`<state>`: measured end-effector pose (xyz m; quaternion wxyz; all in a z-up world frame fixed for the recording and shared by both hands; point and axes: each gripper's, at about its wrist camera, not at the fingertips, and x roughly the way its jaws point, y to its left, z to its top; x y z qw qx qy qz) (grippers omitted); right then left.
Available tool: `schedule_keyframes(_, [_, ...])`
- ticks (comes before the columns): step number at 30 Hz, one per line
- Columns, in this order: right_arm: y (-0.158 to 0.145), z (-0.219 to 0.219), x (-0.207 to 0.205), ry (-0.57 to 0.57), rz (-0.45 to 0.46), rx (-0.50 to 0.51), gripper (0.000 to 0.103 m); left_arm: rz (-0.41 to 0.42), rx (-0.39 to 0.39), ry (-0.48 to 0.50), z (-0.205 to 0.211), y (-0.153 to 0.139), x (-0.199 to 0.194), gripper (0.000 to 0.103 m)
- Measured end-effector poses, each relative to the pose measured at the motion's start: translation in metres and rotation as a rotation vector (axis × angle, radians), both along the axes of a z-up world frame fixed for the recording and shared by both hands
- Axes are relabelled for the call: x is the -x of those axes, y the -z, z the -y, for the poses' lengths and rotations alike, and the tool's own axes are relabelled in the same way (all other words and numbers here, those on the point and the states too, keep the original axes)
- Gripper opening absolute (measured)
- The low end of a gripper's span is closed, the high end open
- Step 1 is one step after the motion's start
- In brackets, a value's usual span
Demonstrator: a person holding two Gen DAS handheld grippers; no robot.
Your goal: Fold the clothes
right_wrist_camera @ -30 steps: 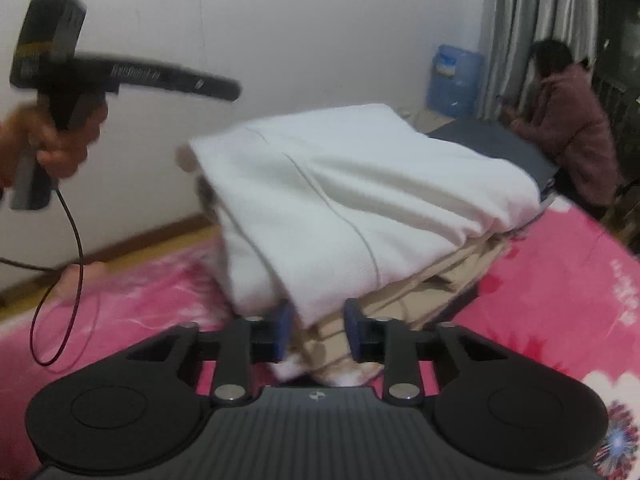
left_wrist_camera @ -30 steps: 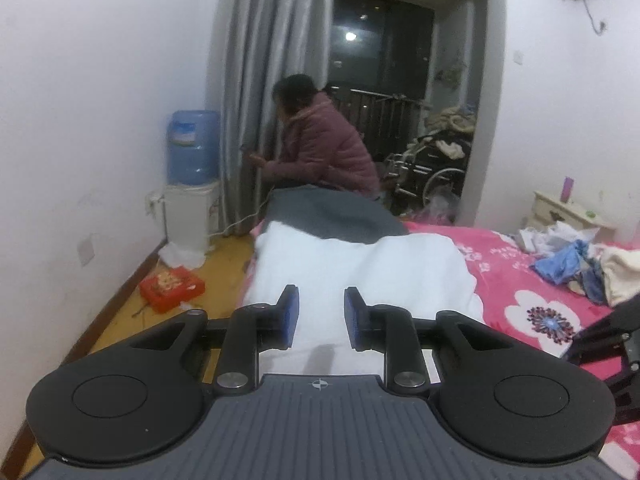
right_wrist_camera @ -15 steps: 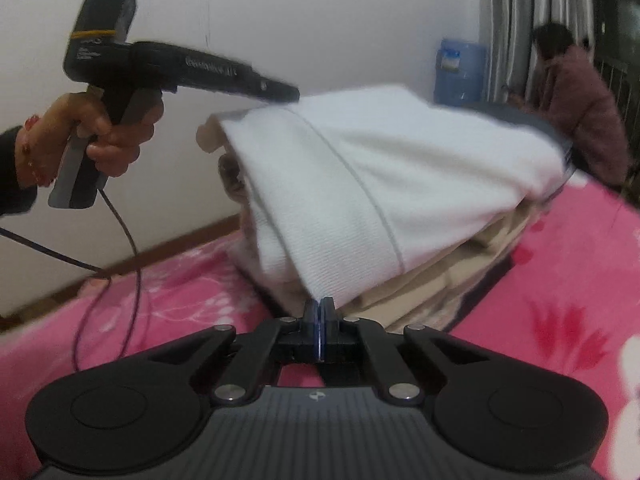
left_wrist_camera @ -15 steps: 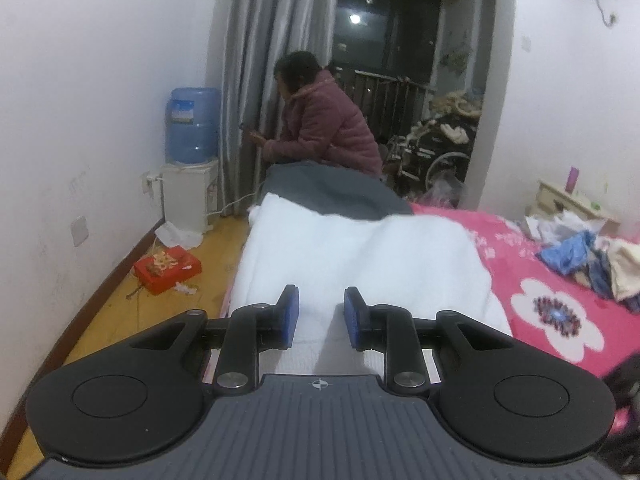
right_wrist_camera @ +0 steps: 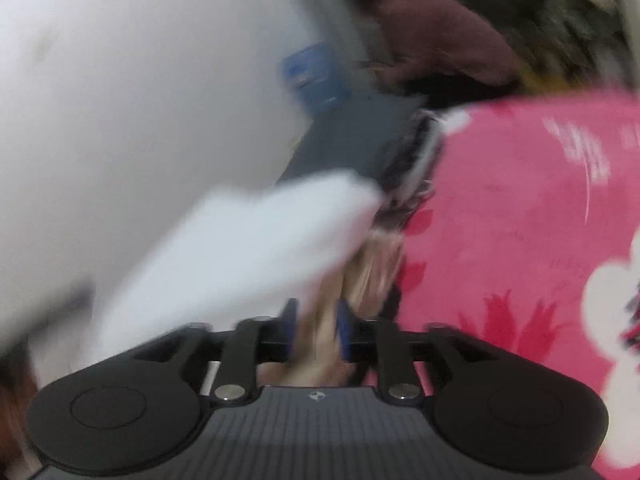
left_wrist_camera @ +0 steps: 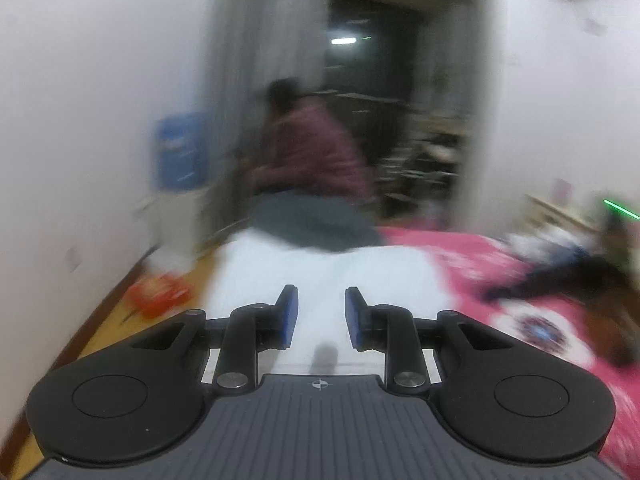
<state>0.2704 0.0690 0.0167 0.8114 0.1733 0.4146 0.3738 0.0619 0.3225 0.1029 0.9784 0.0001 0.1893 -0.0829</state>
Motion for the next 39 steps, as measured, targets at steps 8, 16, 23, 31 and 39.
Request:
schedule_keyframes(8, [0.038,-0.019,-0.099,0.154,-0.359,-0.175,0.056,-0.108,-0.623,0.381,0.126,0.053,0.013,0.03])
schedule_keyframes(16, [0.038,-0.033,-0.106,0.055,-0.365,-0.227,0.054,-0.116,-0.827,0.259,0.137,0.083,0.018,0.025])
schedule_keyframes(23, [0.008,-0.048,-0.1,-0.04,-0.155,-0.165,0.013,-0.121,-0.823,0.316,0.137,0.077,0.022,0.001])
schedule_keyframes(31, [0.037,-0.055,-0.109,-0.036,-0.132,-0.094,0.013,-0.167,-0.767,0.347,0.136,0.074,0.011,0.001])
schedule_keyframes(39, [0.063,0.011,-0.127,0.241,-0.235,-0.198,0.024,-0.183,-0.705,0.331,0.137,0.07,0.014,0.008])
